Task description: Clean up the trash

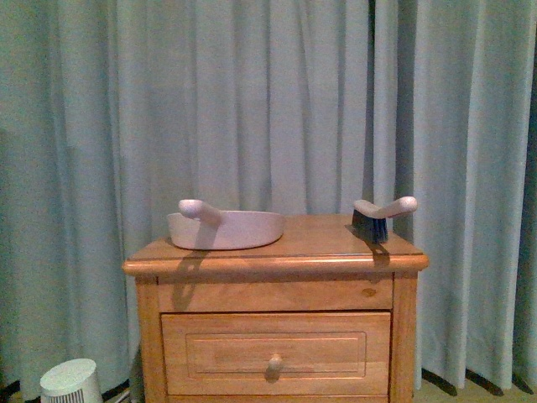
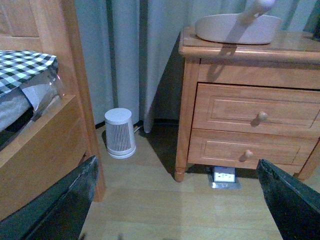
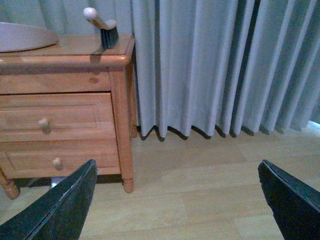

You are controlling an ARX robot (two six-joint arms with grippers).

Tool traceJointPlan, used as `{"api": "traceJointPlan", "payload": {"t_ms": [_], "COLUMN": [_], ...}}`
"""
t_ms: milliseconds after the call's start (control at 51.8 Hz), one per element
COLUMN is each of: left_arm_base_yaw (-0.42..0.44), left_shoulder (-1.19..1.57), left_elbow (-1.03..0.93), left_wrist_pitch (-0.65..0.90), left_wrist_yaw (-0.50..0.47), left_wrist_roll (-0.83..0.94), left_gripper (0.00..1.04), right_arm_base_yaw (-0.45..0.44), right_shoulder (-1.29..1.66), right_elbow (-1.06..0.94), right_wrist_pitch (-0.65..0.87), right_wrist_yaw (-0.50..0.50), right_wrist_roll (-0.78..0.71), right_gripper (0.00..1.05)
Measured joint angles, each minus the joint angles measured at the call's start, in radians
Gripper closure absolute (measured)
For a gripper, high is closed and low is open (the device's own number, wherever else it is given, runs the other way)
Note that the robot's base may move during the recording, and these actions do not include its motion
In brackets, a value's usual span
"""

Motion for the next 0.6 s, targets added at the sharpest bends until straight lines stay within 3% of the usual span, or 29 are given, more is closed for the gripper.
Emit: {"api": "traceJointPlan", "payload": {"t_ms": [599], "left_arm_base_yaw": [0.000], "left_shoulder": [0.000], "left_elbow": [0.000], "left_wrist_pitch": [0.000], "left_wrist_yaw": [0.000], "left_wrist_roll": [0.000], "left_gripper": [0.08], "right_arm_base_yaw": [0.000], "right_shoulder": [0.000], "right_elbow": [0.000], "right_wrist_pitch": [0.000], "right_wrist_yaw": [0.000], "right_wrist_roll": [0.000], "right_gripper": [0.07]}}
